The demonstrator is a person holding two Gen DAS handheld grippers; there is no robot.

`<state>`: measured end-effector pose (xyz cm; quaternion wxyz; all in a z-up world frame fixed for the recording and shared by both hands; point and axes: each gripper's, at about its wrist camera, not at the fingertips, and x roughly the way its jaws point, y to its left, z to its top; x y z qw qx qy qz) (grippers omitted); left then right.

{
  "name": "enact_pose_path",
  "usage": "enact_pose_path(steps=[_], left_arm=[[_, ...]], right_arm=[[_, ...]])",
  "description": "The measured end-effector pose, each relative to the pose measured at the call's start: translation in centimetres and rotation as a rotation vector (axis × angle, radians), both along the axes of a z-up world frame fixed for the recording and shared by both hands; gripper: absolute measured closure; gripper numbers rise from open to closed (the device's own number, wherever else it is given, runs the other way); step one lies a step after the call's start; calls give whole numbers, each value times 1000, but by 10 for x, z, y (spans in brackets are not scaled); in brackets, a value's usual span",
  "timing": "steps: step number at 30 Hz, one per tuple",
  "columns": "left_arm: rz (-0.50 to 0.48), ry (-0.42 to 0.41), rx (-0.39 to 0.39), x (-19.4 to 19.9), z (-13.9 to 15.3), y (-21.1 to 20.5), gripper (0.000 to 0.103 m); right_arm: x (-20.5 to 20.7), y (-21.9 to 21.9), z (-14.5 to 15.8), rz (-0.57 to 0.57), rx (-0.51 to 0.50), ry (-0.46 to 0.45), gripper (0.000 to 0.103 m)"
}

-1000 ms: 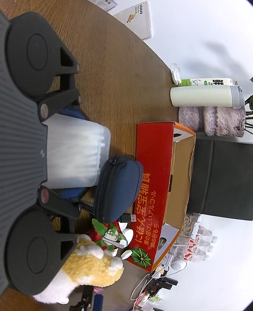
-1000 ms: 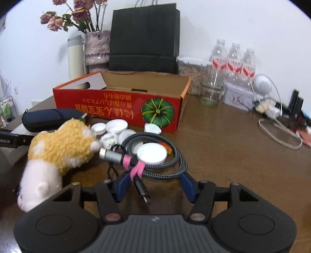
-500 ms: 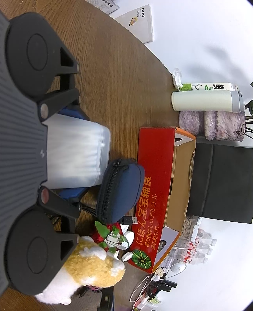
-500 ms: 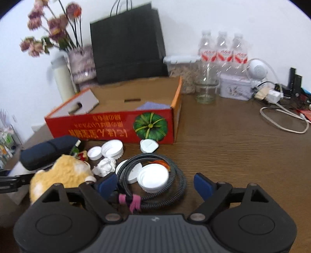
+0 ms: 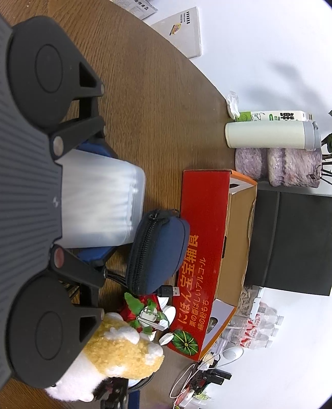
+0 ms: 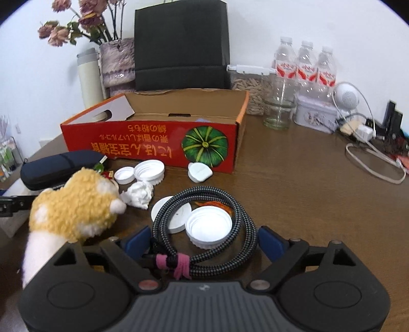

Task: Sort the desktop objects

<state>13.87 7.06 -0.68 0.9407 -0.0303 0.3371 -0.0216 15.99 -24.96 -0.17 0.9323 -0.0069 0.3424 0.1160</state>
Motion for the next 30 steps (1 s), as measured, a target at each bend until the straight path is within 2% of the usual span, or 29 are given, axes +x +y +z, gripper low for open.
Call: enact_pose_path(steps=[5, 6, 7, 8, 9, 10, 11, 13, 15, 16, 20, 22, 25, 28, 30], left_arm=[[14, -4, -10, -2, 1, 3, 36], [15, -9, -11, -3, 2, 4, 36], [17, -16, -12, -5, 3, 4, 36], [21, -22, -14, -7, 4, 5, 36], [24, -23, -16, -8, 4, 5, 36], [31, -21, -19, -9, 4, 6, 36], [37, -17, -21, -10, 3, 7, 36], [46, -7, -28, -10, 1, 8, 36], [45, -6, -29, -9, 1, 8, 35], [44, -6, -28, -9, 1, 8, 35], [58, -15, -22, -13, 5, 5, 16], [62, -23, -12, -20, 8, 4, 13], [64, -44, -11, -32, 15, 2, 6], [56, -54, 4, -41, 22, -3, 5], [36, -67, 2, -45, 28, -8, 5]], right_arm=[[-8, -9, -1, 27, 65, 6, 15], [-10, -9, 1, 37, 68, -3, 24], [-12, -8, 4, 48, 73, -16, 28], [-12, -8, 6, 59, 88, -21, 50], [-11, -8, 7, 54, 84, -14, 57], [-10, -10, 6, 56, 107, -6, 58], [-8, -13, 5, 51, 127, 4, 56], [-7, -13, 5, 36, 113, 2, 46], [-7, -11, 6, 26, 100, -1, 32], [-7, -10, 7, 36, 105, -2, 31], [-3, 3, 11, 82, 83, -4, 18], [-2, 13, 11, 108, 47, 1, 17], [0, 26, 8, 149, -5, 18, 9], [1, 34, 4, 160, -55, 8, 9], [2, 33, 3, 160, -43, 2, 12]])
